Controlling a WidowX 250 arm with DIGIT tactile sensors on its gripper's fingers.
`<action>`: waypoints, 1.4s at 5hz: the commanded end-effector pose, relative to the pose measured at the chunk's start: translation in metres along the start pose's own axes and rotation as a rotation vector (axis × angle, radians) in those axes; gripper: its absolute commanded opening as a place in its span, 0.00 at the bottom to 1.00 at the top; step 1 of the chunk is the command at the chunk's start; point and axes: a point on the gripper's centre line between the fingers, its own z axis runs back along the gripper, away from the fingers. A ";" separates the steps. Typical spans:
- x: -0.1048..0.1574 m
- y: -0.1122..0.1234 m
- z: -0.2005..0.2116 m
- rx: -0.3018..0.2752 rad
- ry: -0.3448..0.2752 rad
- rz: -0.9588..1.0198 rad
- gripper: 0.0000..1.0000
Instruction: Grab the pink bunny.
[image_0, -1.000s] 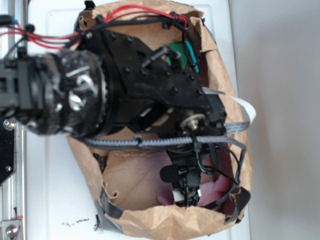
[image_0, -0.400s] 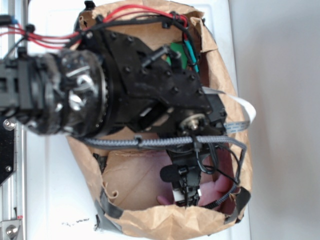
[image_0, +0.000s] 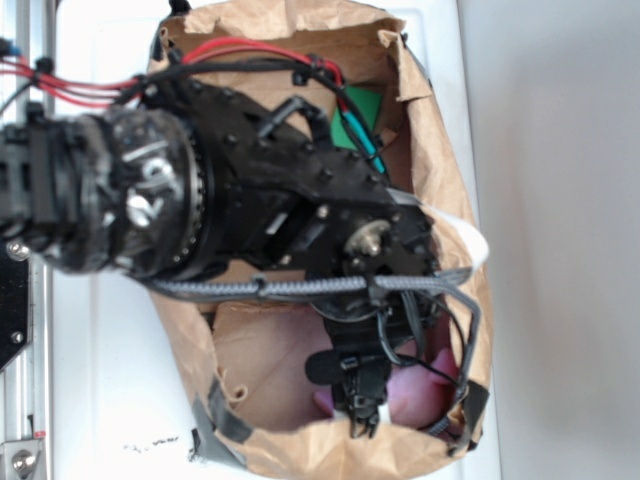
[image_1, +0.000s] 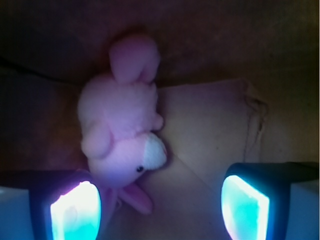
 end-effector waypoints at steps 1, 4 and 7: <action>0.006 -0.020 0.025 -0.100 -0.096 -0.118 1.00; 0.007 -0.040 -0.020 -0.135 -0.094 -0.148 1.00; -0.006 -0.043 -0.048 -0.013 -0.106 -0.194 1.00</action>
